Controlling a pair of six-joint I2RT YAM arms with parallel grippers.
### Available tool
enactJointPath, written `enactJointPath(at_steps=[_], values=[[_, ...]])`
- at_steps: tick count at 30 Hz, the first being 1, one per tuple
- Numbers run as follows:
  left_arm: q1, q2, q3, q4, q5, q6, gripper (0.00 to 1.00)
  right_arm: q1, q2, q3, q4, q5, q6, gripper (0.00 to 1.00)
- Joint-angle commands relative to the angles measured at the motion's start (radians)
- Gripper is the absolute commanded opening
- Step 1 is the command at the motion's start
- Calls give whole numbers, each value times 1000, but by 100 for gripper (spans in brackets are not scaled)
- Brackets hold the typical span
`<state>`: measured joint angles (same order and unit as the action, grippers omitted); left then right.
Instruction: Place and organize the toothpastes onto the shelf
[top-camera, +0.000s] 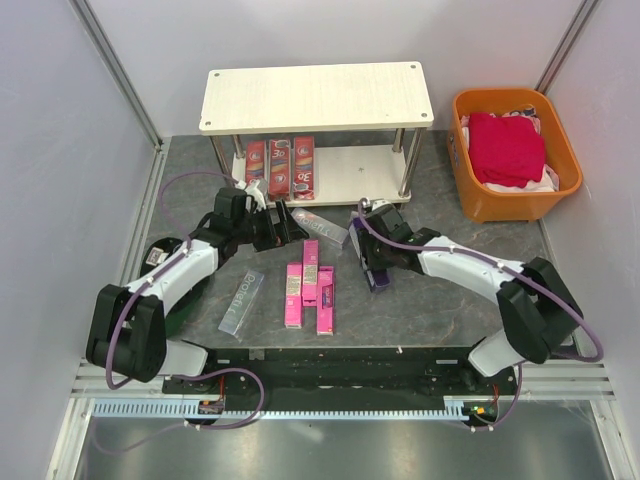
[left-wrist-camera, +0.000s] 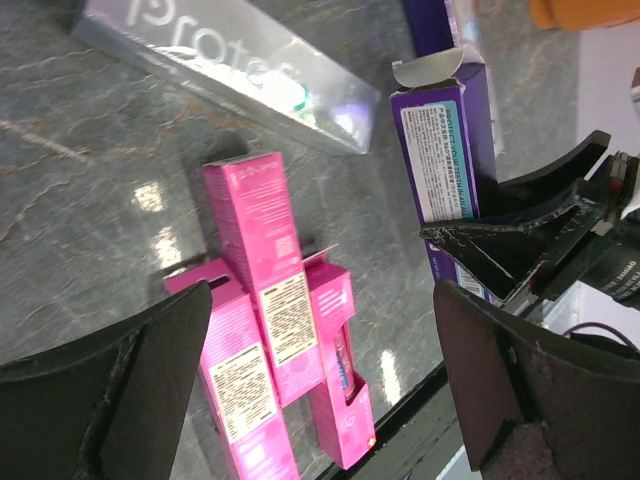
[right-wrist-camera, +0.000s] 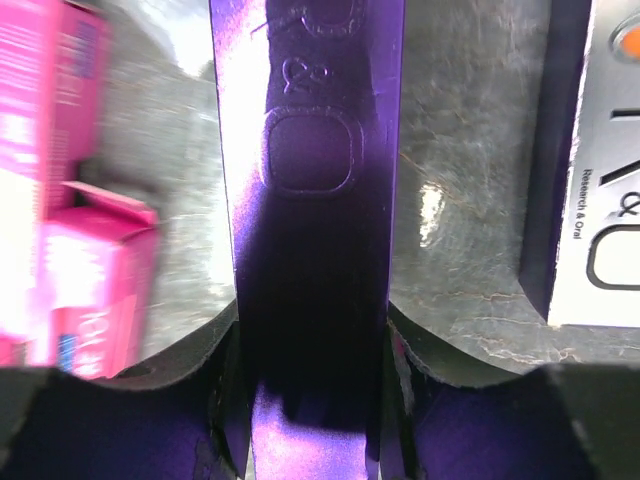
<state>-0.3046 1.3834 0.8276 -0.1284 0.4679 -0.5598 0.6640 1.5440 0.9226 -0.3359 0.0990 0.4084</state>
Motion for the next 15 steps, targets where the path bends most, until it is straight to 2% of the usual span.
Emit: enactJointPath(at_steps=[1,5,10,13,15], values=[[-1,-79,-51,180,86,-52,99,3,-113,18,54,-70,18,40],[-1,-122,-108,327,158,-110,99,2,-183,16,127,-195,12,39],[-2,-115,-146,527,291,-196,100,2,-213,16,228,-436,35,39],[-2,-106,-171,639,339,-245,100,3,-203,-2,322,-554,82,40],[-4,-96,-180,703,369,-272,100,2,-202,-24,450,-669,159,39]])
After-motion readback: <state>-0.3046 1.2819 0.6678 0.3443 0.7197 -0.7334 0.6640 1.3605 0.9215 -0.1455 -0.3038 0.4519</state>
